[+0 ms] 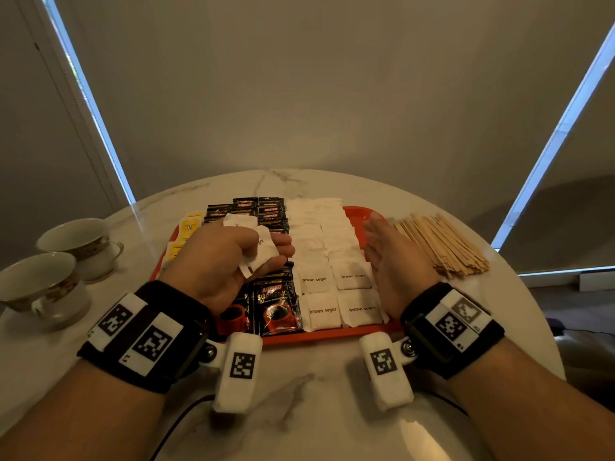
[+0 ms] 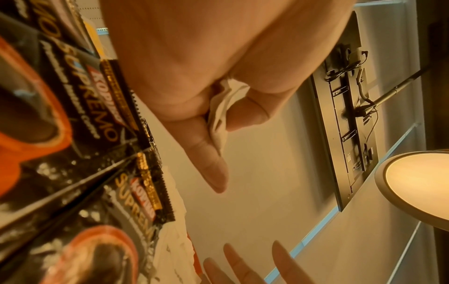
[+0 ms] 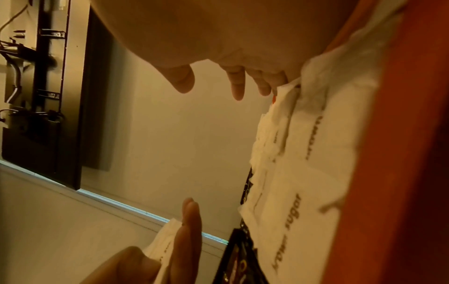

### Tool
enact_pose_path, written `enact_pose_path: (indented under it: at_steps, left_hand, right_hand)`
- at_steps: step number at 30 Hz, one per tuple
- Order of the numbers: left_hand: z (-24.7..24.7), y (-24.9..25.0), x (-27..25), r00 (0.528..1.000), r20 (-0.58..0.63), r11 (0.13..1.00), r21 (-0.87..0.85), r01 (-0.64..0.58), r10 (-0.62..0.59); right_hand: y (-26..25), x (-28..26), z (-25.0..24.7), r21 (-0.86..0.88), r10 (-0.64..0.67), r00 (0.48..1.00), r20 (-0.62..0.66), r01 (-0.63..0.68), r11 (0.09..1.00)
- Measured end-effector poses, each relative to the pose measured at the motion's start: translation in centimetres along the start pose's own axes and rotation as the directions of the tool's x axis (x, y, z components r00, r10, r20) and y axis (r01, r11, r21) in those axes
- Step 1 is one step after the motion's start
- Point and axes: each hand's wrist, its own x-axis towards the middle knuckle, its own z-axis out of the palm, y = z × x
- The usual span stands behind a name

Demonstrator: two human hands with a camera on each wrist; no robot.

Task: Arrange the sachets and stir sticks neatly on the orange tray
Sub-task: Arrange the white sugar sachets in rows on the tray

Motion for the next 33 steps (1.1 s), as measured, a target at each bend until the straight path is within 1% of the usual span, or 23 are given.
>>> enact_pose_path:
  at_steps: [4, 6, 8, 10, 12, 13, 14, 16, 17, 18, 19, 22, 24, 25, 28, 32, 33]
  left_hand:
    - [0.1, 0.0, -0.1, 1.000, -0.002, 1.000, 0.018, -0.006, 0.006]
    - [0.1, -0.1, -0.1, 1.000, -0.003, 1.000, 0.025, -0.006, 0.006]
    - [0.0, -0.1, 0.0, 1.000, -0.001, 1.000, 0.020, -0.009, 0.009]
    - [0.0, -0.1, 0.1, 1.000, 0.001, 1.000, 0.013, -0.013, 0.013]
    - [-0.1, -0.2, 0.2, 1.000, 0.011, 1.000, 0.001, -0.015, 0.015]
    - [-0.2, -0.2, 0.2, 1.000, 0.016, 1.000, -0.010, -0.014, 0.014]
    - [-0.2, -0.2, 0.1, 1.000, 0.021, 1.000, -0.023, -0.011, 0.011]
    - [-0.2, -0.2, -0.1, 0.999, 0.032, 0.999, -0.034, -0.006, 0.007]
    - [-0.1, -0.2, -0.2, 0.999, 0.038, 1.000, -0.025, -0.003, 0.004]
    - [-0.1, -0.2, -0.3, 0.999, 0.045, 1.000, -0.006, -0.001, 0.001]
    - [0.0, -0.2, -0.4, 0.999, 0.050, 1.000, 0.024, -0.004, 0.003]
    - [0.0, -0.2, -0.5, 0.998, 0.058, 0.986, 0.158, -0.047, 0.038]
    - [-0.1, -0.2, -0.4, 0.996, 0.057, 0.976, 0.207, -0.072, 0.061]
    - [-0.2, -0.2, -0.3, 0.996, 0.050, 0.975, 0.207, -0.077, 0.068]
    - [-0.4, -0.3, 0.0, 0.996, 0.022, 0.979, 0.184, -0.086, 0.083]
    - [-0.5, -0.3, 0.2, 0.995, 0.028, 0.972, 0.211, -0.102, 0.099]
    - [-0.5, -0.4, 0.3, 0.995, 0.030, 0.969, 0.224, -0.104, 0.100]
  right_hand:
    - [-0.2, -0.6, 0.1, 0.007, -0.033, 0.997, 0.076, 0.033, 0.999]
    - [-0.3, -0.6, -0.1, 0.062, -0.032, 0.994, 0.103, 0.026, 0.998]
    - [0.0, -0.2, -0.4, 0.088, -0.048, 0.994, 0.097, 0.040, 0.995]
    - [-0.1, -0.3, -0.4, 0.043, -0.048, 0.996, 0.079, 0.045, 0.998]
    - [-0.2, -0.2, -0.5, 0.056, -0.059, 0.993, 0.102, 0.054, 0.997]
    - [-0.3, -0.1, -0.4, 0.051, -0.088, 0.992, 0.095, 0.083, 0.995]
    - [-0.6, -0.1, -0.2, 0.006, -0.135, 0.988, 0.068, 0.135, 0.991]
    - [-0.8, 0.4, 0.2, -0.139, -0.274, 0.961, 0.040, 0.277, 0.951]
    - [-0.9, 0.5, 0.6, -0.195, -0.312, 0.948, 0.052, 0.317, 0.928]
    - [-1.1, 0.5, 1.1, -0.232, -0.330, 0.940, 0.083, 0.340, 0.911]
    - [-1.1, 0.6, 1.5, -0.267, -0.330, 0.932, 0.148, 0.359, 0.894]
    - [-1.5, 0.1, 3.2, -0.334, -0.257, 0.887, 0.385, 0.393, 0.857]
    - [-1.7, 0.2, 4.0, -0.365, -0.251, 0.862, 0.440, 0.427, 0.827]
    - [-1.7, 0.3, 4.3, -0.360, -0.250, 0.864, 0.437, 0.423, 0.831]
    - [-1.4, 0.9, 4.9, -0.283, -0.231, 0.886, 0.402, 0.360, 0.889]
    - [-0.9, 1.3, 4.9, -0.210, -0.186, 0.918, 0.351, 0.271, 0.939]
    - [-1.0, 1.4, 4.8, -0.196, -0.194, 0.920, 0.340, 0.271, 0.942]
